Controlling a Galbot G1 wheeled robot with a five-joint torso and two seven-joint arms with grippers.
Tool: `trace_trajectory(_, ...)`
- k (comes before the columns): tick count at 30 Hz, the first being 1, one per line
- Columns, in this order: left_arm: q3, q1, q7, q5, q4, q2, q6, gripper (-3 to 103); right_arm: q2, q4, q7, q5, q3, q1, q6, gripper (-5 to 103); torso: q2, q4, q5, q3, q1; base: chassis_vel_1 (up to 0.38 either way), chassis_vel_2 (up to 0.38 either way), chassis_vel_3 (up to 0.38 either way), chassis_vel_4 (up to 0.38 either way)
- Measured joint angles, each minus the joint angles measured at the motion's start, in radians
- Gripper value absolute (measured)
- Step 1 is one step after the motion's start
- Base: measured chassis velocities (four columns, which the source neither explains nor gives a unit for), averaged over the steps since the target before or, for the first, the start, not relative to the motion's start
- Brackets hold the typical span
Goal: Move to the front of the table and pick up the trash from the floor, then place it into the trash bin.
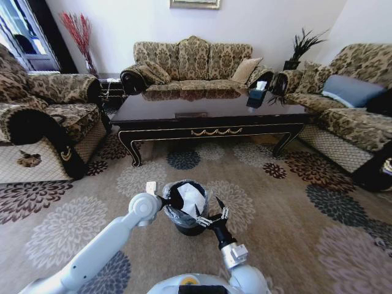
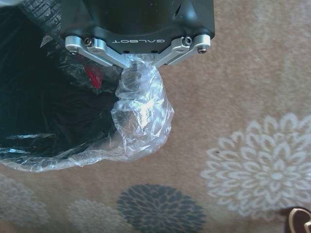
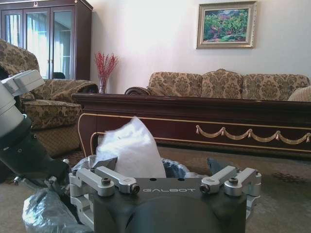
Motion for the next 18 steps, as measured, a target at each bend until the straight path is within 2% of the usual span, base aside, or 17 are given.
trace_trajectory(8, -0.013, 0.056, 0.001, 0.002, -0.04, 0.009, 0.003, 0, 0.031, -0.038, 0.024, 0.017, -0.037, 0.033, -0.007, 100, 0.0, 0.0002, 0.0, 0.0, 0.0, 0.0, 0.0, 0.0, 0.0)
trace_trajectory(13, -0.062, 0.072, 0.011, -0.004, -0.044, 0.025, 0.007, 0, 0.02, -0.066, 0.026, 0.002, -0.015, 0.031, 0.015, 100, 0.0, 0.0002, -0.0001, 0.0, 0.0, 0.0, 0.0, 0.0, 0.0)
trace_trajectory(18, -0.094, 0.074, 0.026, -0.008, -0.027, 0.055, 0.008, 0, 0.006, -0.025, 0.029, 0.039, 0.016, 0.024, 0.016, 100, 0.0, 0.0002, 0.0, 0.0, 0.0, 0.0, 0.0, 0.0, 0.0)
